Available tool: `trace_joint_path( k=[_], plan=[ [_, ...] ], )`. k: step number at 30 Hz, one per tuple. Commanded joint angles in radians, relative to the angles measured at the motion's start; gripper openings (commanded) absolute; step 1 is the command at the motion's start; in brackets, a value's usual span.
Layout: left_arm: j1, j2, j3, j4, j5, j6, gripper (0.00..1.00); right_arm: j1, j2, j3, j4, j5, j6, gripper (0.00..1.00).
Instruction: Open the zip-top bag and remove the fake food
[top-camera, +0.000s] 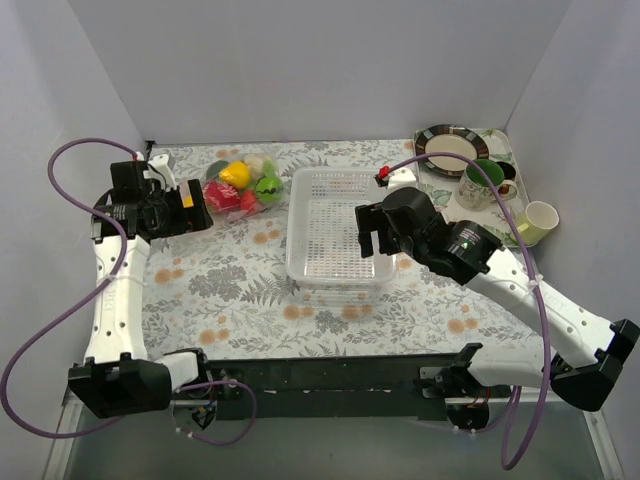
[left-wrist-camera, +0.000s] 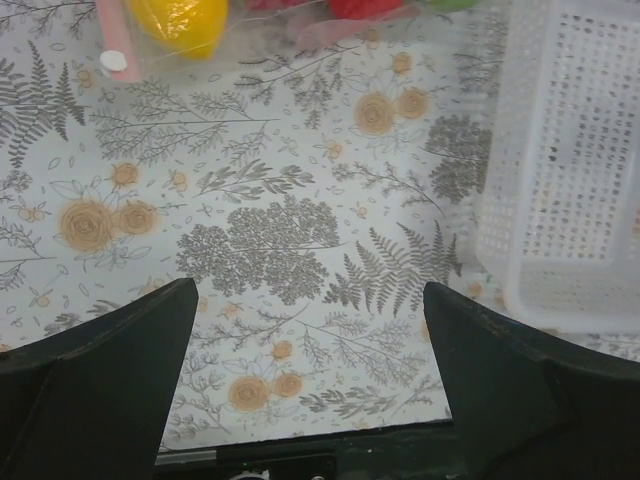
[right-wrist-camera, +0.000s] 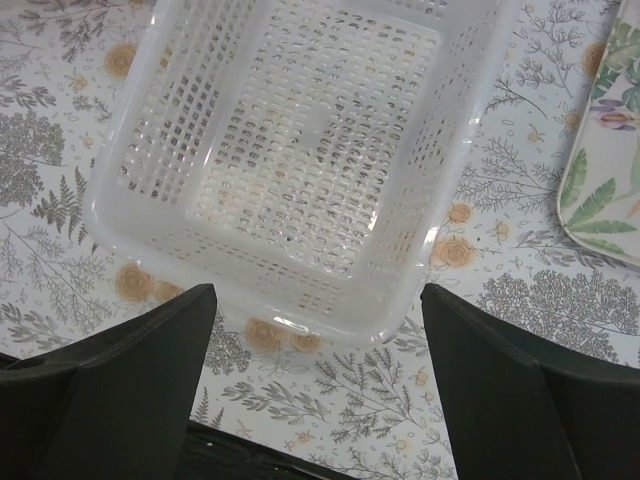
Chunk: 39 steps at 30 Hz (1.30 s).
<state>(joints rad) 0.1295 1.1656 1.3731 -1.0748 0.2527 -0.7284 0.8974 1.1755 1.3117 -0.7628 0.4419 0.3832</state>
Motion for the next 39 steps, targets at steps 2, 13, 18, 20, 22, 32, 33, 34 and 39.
trace_joint_path(
  k=[2,13,18,20,22,32,33,34,39],
  plan=[
    [0.001,0.042,-0.065,0.188,-0.155,-0.026,0.98,0.003,-0.054,-0.04,0.102,-0.008,-0.001,0.92],
    [0.005,0.38,0.075,0.464,-0.148,-0.094,0.98,0.003,-0.166,-0.201,0.264,0.006,-0.029,0.89],
    [0.044,0.649,0.221,0.489,-0.129,-0.126,0.98,0.003,-0.145,-0.209,0.284,0.018,-0.037,0.88],
    [0.07,0.701,0.247,0.512,-0.099,-0.141,0.98,0.003,-0.136,-0.209,0.284,0.018,-0.037,0.88],
    [0.076,0.764,0.279,0.524,-0.084,-0.144,0.98,0.003,-0.117,-0.215,0.292,0.021,-0.038,0.88],
    [0.075,0.804,0.121,0.657,-0.027,-0.103,0.82,-0.005,-0.011,-0.23,0.324,0.072,-0.06,0.88],
    [0.075,0.803,0.104,0.662,-0.017,-0.098,0.7,-0.005,0.002,-0.227,0.33,0.064,-0.06,0.88],
    [0.076,0.79,0.068,0.664,0.008,-0.094,0.59,-0.005,0.009,-0.226,0.333,0.063,-0.061,0.88],
    [0.076,0.723,-0.031,0.665,0.052,-0.074,0.11,-0.014,0.032,-0.235,0.347,0.049,-0.055,0.88]
  ],
)
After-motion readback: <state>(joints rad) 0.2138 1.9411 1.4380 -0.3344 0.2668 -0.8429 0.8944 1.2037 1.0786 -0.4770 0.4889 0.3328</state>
